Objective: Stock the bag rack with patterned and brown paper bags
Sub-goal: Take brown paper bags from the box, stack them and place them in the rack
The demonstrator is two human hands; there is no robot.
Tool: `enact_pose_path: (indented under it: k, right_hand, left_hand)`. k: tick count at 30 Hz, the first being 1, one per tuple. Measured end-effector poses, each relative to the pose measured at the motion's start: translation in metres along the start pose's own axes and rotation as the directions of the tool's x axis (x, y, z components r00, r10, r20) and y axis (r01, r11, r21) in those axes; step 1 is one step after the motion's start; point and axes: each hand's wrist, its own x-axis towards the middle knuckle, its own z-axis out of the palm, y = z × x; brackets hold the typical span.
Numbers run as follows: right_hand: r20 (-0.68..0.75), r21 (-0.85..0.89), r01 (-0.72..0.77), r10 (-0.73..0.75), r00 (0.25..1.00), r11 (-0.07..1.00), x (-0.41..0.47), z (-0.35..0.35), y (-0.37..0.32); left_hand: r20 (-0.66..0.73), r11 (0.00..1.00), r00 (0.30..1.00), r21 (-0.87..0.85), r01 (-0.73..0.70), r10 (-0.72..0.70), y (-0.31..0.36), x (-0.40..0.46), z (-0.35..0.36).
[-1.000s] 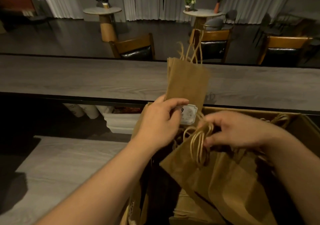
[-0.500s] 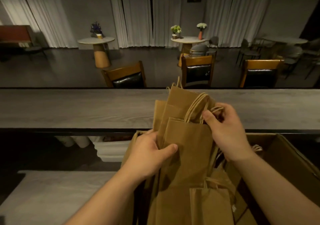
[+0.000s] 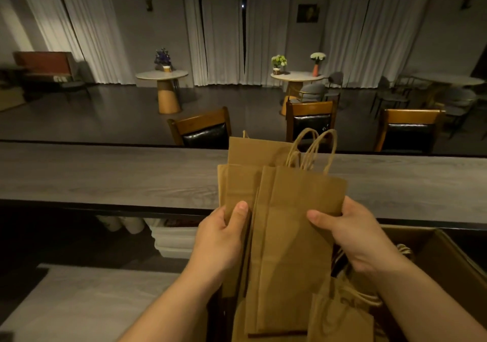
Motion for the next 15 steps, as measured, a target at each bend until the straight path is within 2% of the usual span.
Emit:
enact_pose_path:
  k: [2,6,10,15]
  right_hand:
    - [-0.037,0.094,0.003,0.001,0.999,0.996,0.005,-0.009,-0.002]
    - [0.057,0.183,-0.032,0.022,0.998,0.983,0.008,-0.011,0.0]
    - [0.003,0.125,0.003,-0.003,1.0,0.992,0.012,-0.019,-0.006]
    - [0.164,-0.07,-0.004,0.016,0.986,0.998,-0.002,0.005,-0.002]
  left_hand:
    - [0.037,0.999,0.999,-0.028,0.029,-0.028,0.001,0.0,-0.001]
    - [0.099,0.998,0.994,-0.033,0.044,-0.04,0.004,-0.001,-0.002]
    - [0.06,0.992,0.997,-0.114,0.062,-0.055,0.003,-0.001,-0.004]
    - [0.0,0.993,0.999,-0.106,0.046,-0.047,0.006,-0.001,0.0]
